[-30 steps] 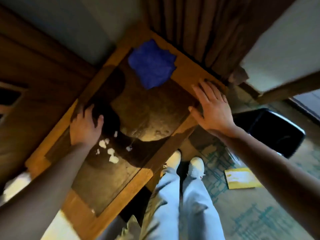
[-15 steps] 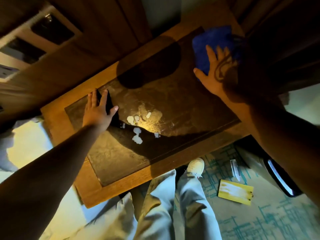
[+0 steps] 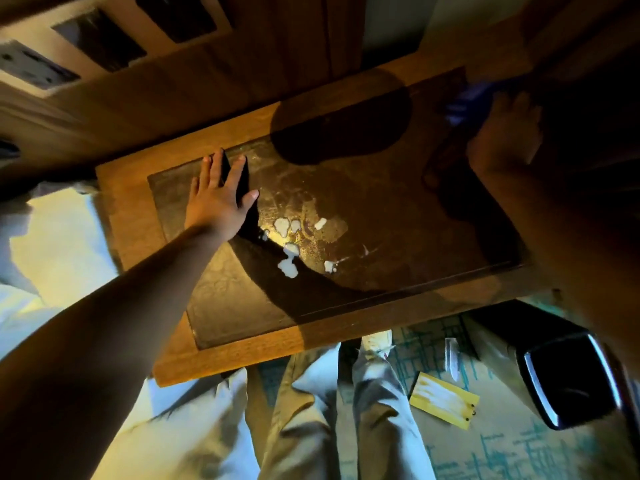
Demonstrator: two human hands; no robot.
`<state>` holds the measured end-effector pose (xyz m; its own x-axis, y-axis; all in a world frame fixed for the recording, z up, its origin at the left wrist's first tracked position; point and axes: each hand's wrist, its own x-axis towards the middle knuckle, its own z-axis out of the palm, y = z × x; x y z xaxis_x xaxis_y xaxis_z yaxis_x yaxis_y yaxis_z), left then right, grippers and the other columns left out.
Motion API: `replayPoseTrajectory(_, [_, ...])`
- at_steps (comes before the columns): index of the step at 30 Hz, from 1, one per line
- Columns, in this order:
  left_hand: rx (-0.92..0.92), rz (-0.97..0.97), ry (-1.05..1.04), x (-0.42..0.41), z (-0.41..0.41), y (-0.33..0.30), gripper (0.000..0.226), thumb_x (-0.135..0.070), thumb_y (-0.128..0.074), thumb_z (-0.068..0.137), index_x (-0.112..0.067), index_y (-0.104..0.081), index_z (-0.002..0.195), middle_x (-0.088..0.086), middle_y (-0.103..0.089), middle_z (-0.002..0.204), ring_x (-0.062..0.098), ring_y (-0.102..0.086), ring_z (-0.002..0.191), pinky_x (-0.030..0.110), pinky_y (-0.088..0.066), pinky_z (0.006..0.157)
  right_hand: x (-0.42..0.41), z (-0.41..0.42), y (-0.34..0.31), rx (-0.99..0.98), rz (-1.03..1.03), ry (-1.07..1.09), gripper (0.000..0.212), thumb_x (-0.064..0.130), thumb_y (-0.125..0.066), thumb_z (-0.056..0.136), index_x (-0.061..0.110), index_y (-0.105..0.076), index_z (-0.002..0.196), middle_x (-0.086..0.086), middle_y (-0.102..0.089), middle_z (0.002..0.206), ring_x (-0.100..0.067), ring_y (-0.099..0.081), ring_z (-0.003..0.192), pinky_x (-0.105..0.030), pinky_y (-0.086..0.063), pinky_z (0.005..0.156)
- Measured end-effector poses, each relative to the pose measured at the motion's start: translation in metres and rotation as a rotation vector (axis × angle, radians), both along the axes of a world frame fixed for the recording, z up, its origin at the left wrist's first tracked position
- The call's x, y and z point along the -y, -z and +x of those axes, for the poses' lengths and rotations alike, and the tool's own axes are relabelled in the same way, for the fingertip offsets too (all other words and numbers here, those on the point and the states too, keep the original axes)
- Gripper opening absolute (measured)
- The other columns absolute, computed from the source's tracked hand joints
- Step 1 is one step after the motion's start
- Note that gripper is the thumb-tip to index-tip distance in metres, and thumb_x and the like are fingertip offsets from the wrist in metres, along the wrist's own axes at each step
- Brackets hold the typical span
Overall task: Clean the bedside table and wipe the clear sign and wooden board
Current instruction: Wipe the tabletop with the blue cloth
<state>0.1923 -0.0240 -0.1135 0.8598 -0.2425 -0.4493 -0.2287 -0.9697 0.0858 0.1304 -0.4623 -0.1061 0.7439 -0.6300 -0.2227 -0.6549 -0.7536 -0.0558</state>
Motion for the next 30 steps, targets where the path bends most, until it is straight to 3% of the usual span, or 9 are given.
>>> replayPoseTrajectory(3, [-0.019,-0.093,-0.122,-0.005,-0.003,-0.003,0.063,-0.055,-0.039,0.103,-0.034,-0.020,0.159,0.002,-0.001,0.171,0.027,0.002,0.157,0.049,-0.010,0.125,0.003,-0.001,-0.012,0.154,0.144,0.117,0.047,0.015,-0.052,0.098,0.008,-0.047,0.143,-0.019,-0.043,0.150,-0.040,-0.046,0.135,-0.048,-0.040,0.108])
replayPoseTrajectory(7, [0.033,-0.148,-0.252,-0.030,-0.035,-0.005,0.058,-0.050,-0.038,0.105,-0.027,-0.031,0.157,0.008,-0.013,0.170,0.029,-0.006,0.157,0.047,-0.015,0.126,-0.026,-0.029,-0.053,0.335,0.319,0.157,0.040,0.014,-0.042,0.098,0.005,-0.055,0.135,-0.018,-0.054,0.142,-0.033,-0.052,0.129,-0.030,-0.035,0.099])
replayPoseTrajectory(11, [0.050,-0.093,-0.306,-0.058,-0.092,-0.002,0.060,-0.047,-0.043,0.105,-0.019,-0.033,0.156,0.014,-0.017,0.168,0.034,-0.011,0.155,0.051,-0.017,0.125,-0.060,-0.063,-0.086,0.407,0.612,0.162,0.051,0.037,-0.052,0.084,0.007,-0.062,0.124,-0.017,-0.065,0.123,-0.025,-0.059,0.106,-0.036,-0.046,0.090])
replayPoseTrajectory(14, [0.118,-0.035,-0.334,-0.070,-0.138,-0.005,0.061,-0.045,-0.050,0.102,-0.015,-0.037,0.154,0.017,-0.015,0.168,0.037,-0.010,0.155,0.053,-0.012,0.124,-0.079,-0.091,-0.100,0.328,0.679,0.048,0.044,0.033,-0.071,0.089,0.010,-0.057,0.125,-0.001,-0.060,0.113,-0.014,-0.056,0.099,-0.013,-0.045,0.068])
replayPoseTrajectory(15, [0.147,-0.013,-0.343,-0.073,-0.153,-0.006,0.062,-0.044,-0.052,0.101,-0.015,-0.038,0.153,0.018,-0.014,0.168,0.037,-0.009,0.155,0.053,-0.010,0.123,-0.085,-0.102,-0.102,0.295,0.660,-0.007,0.041,0.030,-0.072,0.090,0.011,-0.057,0.123,0.002,-0.058,0.110,-0.013,-0.056,0.097,-0.012,-0.041,0.064])
replayPoseTrajectory(18, [0.044,-0.016,-0.401,-0.083,-0.182,-0.002,0.071,-0.056,-0.044,0.100,-0.022,-0.023,0.160,0.015,-0.005,0.170,0.034,-0.001,0.156,0.056,-0.008,0.125,-0.103,-0.134,-0.099,0.212,0.651,-0.098,0.031,0.033,-0.067,0.092,0.013,-0.060,0.116,0.000,-0.061,0.101,-0.019,-0.059,0.093,-0.025,-0.037,0.064])
replayPoseTrajectory(22, [-0.098,-0.019,-0.396,-0.085,-0.182,0.004,0.099,-0.077,-0.041,0.090,-0.024,0.002,0.161,0.014,0.015,0.169,0.034,0.013,0.155,0.056,-0.002,0.123,-0.125,-0.159,-0.090,0.209,0.660,-0.095,0.054,0.039,-0.048,0.086,0.007,-0.063,0.127,-0.014,-0.069,0.114,-0.027,-0.063,0.106,-0.021,-0.037,0.079])
replayPoseTrajectory(27, [-0.155,0.001,-0.368,-0.086,-0.179,0.003,0.112,-0.081,-0.047,0.083,-0.022,0.010,0.161,0.017,0.022,0.166,0.038,0.016,0.154,0.061,-0.002,0.123,-0.142,-0.171,-0.078,0.335,0.493,-0.113,0.059,0.045,-0.037,0.093,0.004,-0.060,0.128,-0.021,-0.071,0.112,-0.040,-0.068,0.101,-0.050,-0.054,0.087])
replayPoseTrajectory(30, [-0.172,0.017,-0.358,-0.086,-0.178,0.004,0.113,-0.083,-0.042,0.083,-0.021,0.012,0.160,0.018,0.023,0.166,0.040,0.017,0.153,0.061,-0.001,0.123,-0.154,-0.169,-0.059,0.348,0.426,-0.096,0.063,0.048,-0.030,0.094,0.007,-0.055,0.135,-0.018,-0.066,0.124,-0.036,-0.065,0.111,-0.052,-0.053,0.091])
